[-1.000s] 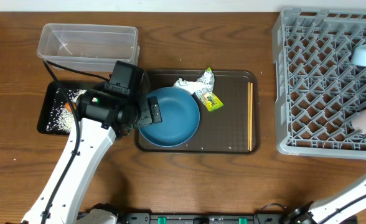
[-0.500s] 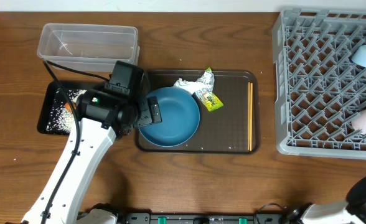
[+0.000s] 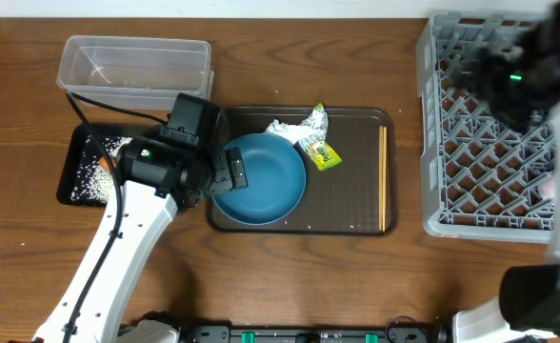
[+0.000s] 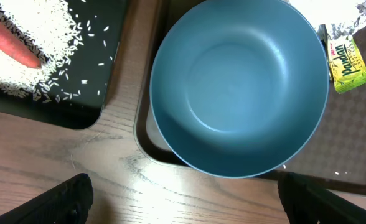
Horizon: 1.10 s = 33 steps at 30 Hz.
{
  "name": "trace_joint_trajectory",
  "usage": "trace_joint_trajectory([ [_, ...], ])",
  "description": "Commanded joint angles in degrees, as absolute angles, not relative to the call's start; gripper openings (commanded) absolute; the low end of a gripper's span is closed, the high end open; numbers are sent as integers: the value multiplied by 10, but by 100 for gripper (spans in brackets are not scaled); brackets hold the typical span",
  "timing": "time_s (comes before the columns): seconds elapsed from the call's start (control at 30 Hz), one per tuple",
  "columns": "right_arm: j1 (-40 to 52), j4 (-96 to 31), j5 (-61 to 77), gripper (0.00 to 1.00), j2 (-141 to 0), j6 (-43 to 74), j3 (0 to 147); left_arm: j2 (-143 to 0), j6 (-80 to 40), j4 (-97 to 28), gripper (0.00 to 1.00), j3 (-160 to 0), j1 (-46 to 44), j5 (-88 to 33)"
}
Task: Sort waste into correct bins and load items into the dishwasher rack
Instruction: 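Move the right gripper back over the wooden chopsticks on the tray, then lower the right gripper onto the wooden chopsticks and grasp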
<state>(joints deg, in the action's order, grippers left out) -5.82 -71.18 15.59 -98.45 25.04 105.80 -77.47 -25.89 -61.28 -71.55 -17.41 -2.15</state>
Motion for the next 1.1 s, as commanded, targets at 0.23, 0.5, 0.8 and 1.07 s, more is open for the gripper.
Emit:
trace_joint_trajectory([
  [0.23, 108, -712, 9, 97, -1022, 268, 1055, -776, -267, -615, 98, -714, -175, -12],
  [0.5, 190, -727, -45, 97, -1094, 274, 1053, -776, -267, -615, 98, -714, -175, -12],
  [0.8, 208, -703, -58, 99, -1125, 274, 1053, -776, -267, -615, 98, -714, -175, -12],
  [1.07, 209, -708, -58, 99, -1166, 274, 1052, -776, -267, -615, 98, -714, -175, -12],
])
